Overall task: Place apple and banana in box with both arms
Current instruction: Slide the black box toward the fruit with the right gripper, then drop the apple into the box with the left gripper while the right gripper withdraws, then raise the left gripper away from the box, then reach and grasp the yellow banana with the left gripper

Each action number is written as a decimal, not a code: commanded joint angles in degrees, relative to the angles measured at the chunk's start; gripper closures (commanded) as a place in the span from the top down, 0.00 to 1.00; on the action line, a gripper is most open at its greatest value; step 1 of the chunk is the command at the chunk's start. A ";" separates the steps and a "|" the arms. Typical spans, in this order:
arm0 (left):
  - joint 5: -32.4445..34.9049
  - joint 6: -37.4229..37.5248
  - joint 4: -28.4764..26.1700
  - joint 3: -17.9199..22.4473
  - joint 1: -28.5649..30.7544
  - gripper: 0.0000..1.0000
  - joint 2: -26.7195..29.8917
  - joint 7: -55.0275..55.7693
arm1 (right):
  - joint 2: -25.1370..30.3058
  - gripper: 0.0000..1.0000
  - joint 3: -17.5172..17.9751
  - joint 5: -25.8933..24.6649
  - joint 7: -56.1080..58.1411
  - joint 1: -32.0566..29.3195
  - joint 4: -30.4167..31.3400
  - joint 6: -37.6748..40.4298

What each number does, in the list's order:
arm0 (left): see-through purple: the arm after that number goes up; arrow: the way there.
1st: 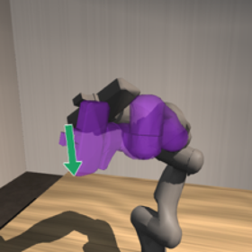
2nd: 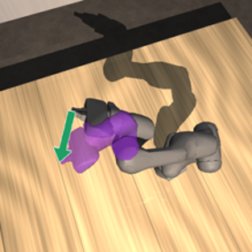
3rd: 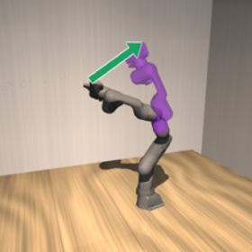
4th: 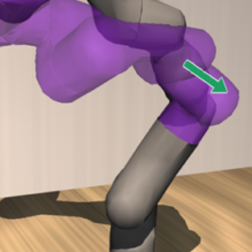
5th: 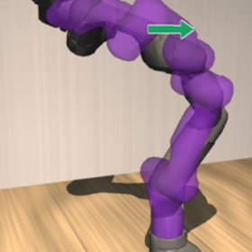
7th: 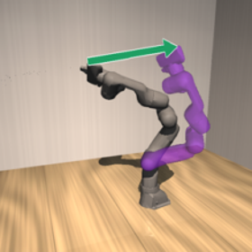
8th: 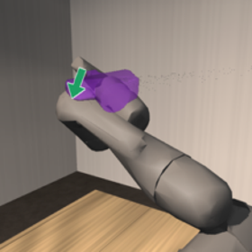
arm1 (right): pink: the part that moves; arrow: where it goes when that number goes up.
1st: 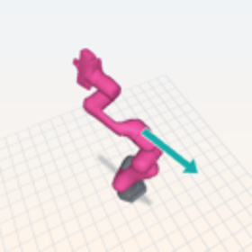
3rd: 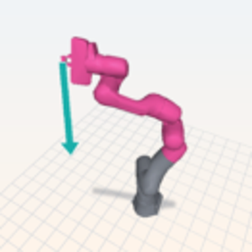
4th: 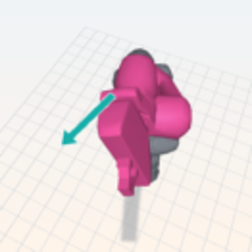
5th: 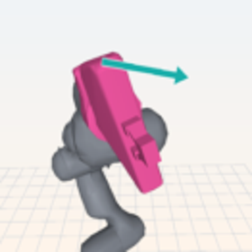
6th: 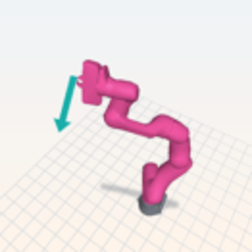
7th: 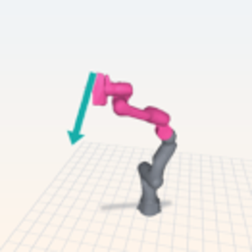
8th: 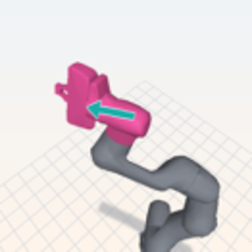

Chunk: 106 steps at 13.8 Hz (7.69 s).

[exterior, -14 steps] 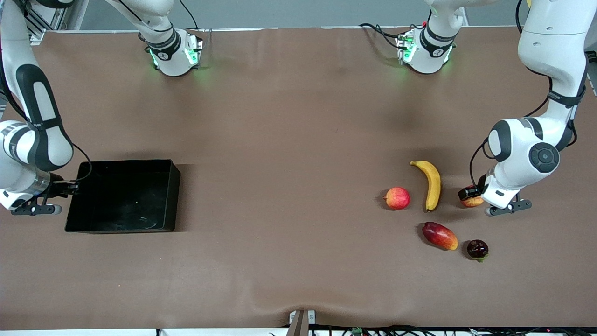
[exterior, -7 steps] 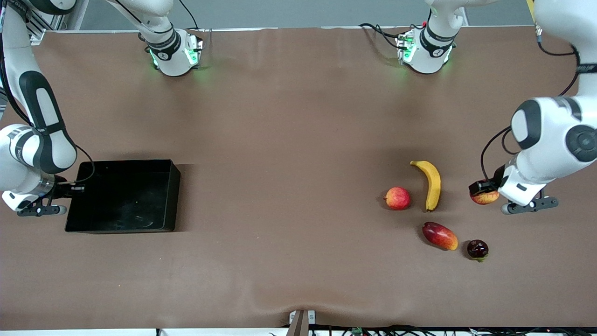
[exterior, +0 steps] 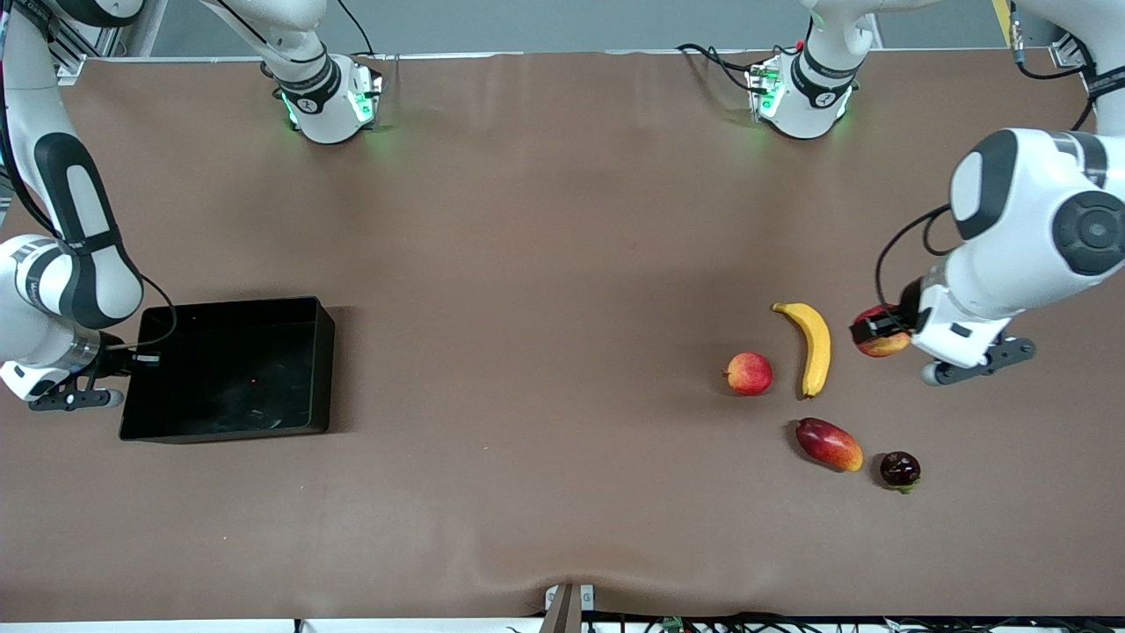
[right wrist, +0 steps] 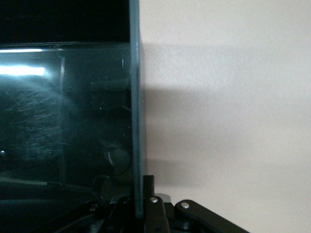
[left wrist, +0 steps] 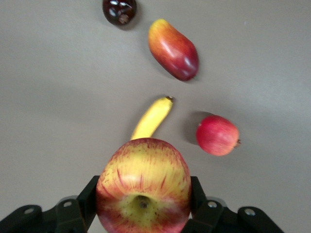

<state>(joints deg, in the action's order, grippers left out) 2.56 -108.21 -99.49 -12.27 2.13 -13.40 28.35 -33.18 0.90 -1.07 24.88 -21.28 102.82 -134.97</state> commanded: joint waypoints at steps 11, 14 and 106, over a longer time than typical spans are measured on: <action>-0.62 11.79 -2.02 -6.89 0.33 0.00 7.96 6.89 | 6.90 0.00 25.28 0.10 -28.61 4.29 0.37 7.97; -0.62 12.67 -2.63 -8.29 0.33 0.00 7.95 6.89 | 6.46 0.00 25.29 0.10 -38.74 13.87 0.01 5.86; -1.24 -13.04 -17.38 8.40 -3.54 1.00 6.21 -13.50 | 32.92 1.00 -2.40 3.26 -24.79 19.17 -15.37 48.92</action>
<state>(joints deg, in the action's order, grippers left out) 1.24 -116.07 -113.71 -4.00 -0.95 -5.58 14.38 -0.48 -2.32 0.90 0.27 -1.01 87.66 -86.43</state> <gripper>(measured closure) 0.000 0.000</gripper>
